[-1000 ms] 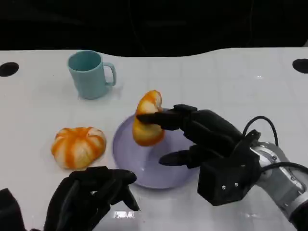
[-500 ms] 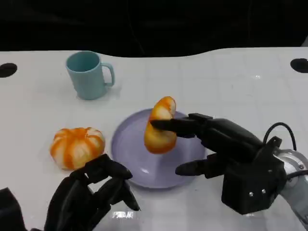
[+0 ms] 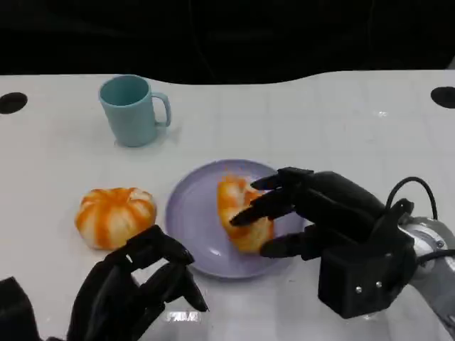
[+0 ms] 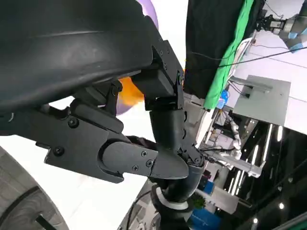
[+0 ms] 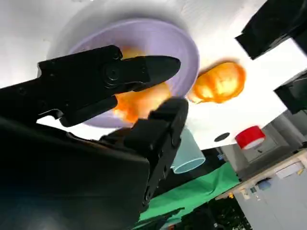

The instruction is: Grasp the bread from the table and place it into the plate.

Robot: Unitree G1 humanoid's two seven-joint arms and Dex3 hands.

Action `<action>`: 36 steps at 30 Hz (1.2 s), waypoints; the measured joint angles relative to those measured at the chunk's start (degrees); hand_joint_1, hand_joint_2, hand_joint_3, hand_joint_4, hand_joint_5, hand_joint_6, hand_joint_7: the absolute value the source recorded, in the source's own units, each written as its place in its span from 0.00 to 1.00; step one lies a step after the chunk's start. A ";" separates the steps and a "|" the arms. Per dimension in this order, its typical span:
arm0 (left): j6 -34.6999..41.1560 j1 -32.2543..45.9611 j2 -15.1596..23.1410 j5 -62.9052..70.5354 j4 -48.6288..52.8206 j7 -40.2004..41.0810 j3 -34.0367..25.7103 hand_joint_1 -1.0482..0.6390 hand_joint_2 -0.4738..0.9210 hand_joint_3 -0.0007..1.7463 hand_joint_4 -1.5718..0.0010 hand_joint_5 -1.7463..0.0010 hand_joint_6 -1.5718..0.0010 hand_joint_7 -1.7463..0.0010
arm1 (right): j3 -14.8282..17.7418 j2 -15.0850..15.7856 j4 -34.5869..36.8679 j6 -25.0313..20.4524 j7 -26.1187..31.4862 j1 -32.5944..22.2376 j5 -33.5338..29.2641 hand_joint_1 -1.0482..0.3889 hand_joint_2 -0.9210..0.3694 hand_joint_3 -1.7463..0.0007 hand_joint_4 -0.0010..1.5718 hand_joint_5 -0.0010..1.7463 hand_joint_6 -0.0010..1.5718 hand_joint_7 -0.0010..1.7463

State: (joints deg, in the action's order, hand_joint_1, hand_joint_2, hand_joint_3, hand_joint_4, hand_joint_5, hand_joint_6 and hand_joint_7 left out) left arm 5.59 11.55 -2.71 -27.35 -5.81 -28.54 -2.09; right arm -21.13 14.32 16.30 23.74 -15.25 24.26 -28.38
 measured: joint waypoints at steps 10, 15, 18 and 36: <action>0.00 -0.17 -0.01 -0.08 0.00 0.13 -0.03 0.22 1.00 0.10 0.49 0.14 0.52 0.31 | 0.08 -1.03 -0.19 -1.07 0.95 0.00 0.25 0.32 0.00 0.89 0.68 0.37 0.20 0.00; 0.00 -0.18 -0.01 -0.09 0.01 0.13 -0.02 0.22 1.00 0.10 0.49 0.14 0.52 0.31 | 0.22 -1.06 -0.17 -1.13 -0.05 0.00 3.04 0.34 0.00 0.91 0.53 0.58 0.20 0.01; 0.00 -0.18 -0.02 -0.09 0.00 0.13 -0.01 0.22 1.00 0.09 0.48 0.15 0.52 0.31 | 0.25 -1.05 -0.17 -1.01 -0.05 -0.02 3.37 0.35 0.00 0.92 0.47 0.57 0.28 0.04; 0.02 -0.18 -0.35 -0.08 0.00 0.16 0.05 0.21 1.00 0.10 0.49 0.14 0.52 0.31 | 7.65 1.10 -9.68 4.19 0.25 -12.19 15.70 0.45 0.00 0.93 0.43 0.95 0.40 0.79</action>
State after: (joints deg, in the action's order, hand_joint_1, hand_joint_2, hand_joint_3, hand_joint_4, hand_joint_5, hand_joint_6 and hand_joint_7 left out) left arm 5.61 11.37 -3.06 -27.43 -5.81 -28.39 -2.04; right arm -13.48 15.41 6.62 27.93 -15.00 12.07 -12.68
